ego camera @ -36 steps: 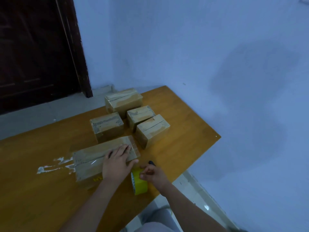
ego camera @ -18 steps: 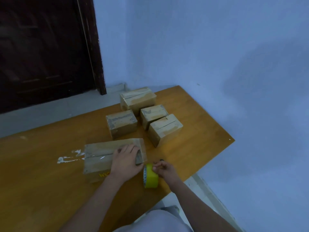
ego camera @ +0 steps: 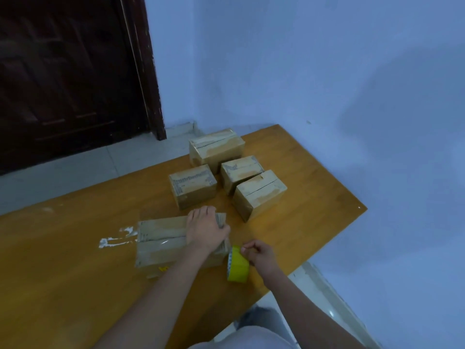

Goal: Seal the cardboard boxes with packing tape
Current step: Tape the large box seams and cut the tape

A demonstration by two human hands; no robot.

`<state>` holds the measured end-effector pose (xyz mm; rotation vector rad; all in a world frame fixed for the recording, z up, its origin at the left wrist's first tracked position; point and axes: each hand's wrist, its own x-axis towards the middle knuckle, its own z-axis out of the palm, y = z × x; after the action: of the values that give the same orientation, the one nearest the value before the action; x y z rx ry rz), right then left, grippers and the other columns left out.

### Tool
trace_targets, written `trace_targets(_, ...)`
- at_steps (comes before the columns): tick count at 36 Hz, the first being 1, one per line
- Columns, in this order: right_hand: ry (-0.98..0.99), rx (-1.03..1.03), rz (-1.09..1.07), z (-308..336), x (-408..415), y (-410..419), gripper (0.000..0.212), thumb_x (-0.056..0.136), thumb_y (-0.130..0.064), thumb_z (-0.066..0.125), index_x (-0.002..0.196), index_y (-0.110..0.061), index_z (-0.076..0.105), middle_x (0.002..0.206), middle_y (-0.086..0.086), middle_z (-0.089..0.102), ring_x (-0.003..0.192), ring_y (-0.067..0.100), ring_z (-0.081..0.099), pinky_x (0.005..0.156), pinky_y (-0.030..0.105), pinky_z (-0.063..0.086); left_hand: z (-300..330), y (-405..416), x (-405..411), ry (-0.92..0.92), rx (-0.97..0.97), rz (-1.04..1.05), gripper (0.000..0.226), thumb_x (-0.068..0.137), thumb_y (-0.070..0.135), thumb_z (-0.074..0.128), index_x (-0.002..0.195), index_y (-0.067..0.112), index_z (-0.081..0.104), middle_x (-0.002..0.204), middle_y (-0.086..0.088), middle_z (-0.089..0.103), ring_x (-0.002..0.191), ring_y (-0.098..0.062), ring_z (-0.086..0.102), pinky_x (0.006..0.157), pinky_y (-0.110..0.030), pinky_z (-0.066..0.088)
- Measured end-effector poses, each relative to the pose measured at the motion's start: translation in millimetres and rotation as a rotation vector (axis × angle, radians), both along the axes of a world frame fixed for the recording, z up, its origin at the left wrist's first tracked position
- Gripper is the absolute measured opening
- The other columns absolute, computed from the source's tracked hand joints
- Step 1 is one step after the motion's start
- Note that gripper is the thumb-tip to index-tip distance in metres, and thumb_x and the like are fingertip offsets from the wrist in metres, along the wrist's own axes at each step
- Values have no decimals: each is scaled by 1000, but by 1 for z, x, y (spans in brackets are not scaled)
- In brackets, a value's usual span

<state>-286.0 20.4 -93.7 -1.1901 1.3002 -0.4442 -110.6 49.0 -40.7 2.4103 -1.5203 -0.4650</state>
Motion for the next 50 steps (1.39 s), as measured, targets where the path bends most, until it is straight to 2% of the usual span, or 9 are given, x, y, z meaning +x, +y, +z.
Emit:
trace_targets(3,-3,-8,10,1,0,2,15,84,-11,68,74,-15,57,92,0,61,87,19,56,76,34,47,-3,1,-3,-31,-24,9,52,83,50,51,125,19,49,119,1,53,116,-18,45,105,-32,25)
trace_targets(7,-47,-8,-6,4,-1,6,14,86,-9,66,76,-11,56,91,2,61,82,15,55,69,27,45,-5,0,-3,-50,8,-5,54,82,54,50,124,20,46,118,2,50,115,-19,43,105,-33,25)
trace_targets(13,-78,-3,-7,3,-1,8,15,87,-11,65,75,-13,56,87,0,60,85,17,56,79,37,46,-7,-1,-4,-68,6,-5,47,82,50,52,118,20,47,116,1,49,113,-20,42,102,-33,26)
trace_targets(23,-67,-13,11,1,-5,10,13,85,-12,67,78,-12,57,104,5,62,102,22,57,97,47,47,-7,-8,-6,-3,17,59,36,85,47,52,114,25,50,112,4,48,112,-19,40,100,-32,24)
trace_targets(30,-67,-21,16,-2,-5,10,13,85,-16,68,76,-15,58,107,7,62,105,24,57,98,52,45,-6,-9,-9,-33,6,82,31,89,41,49,114,23,50,113,2,49,112,-20,40,101,-32,23)
trace_targets(35,-80,-10,5,-2,-4,10,16,84,-13,69,75,-16,57,110,7,62,108,23,57,99,48,45,-7,-10,-11,-76,31,57,31,92,40,44,117,22,50,114,1,49,112,-20,40,102,-32,24)
trace_targets(39,-71,-27,16,0,-3,10,16,85,-12,67,75,-14,55,112,13,61,103,18,56,94,34,45,-9,-9,-9,-73,15,52,29,93,41,43,114,23,54,110,3,50,110,-19,41,100,-32,25)
trace_targets(46,-73,-38,23,-4,-3,8,18,85,-12,68,74,-16,55,112,15,59,105,24,56,98,41,45,-8,-10,-8,-45,10,81,28,95,42,43,113,27,57,106,4,53,110,-20,44,97,-34,26)
trace_targets(50,-62,-37,44,-5,-4,8,17,86,-15,67,75,-18,54,112,11,59,105,21,56,97,41,45,-1,-16,-9,-11,45,140,15,91,39,47,95,28,57,96,5,51,107,-21,45,91,-35,27)
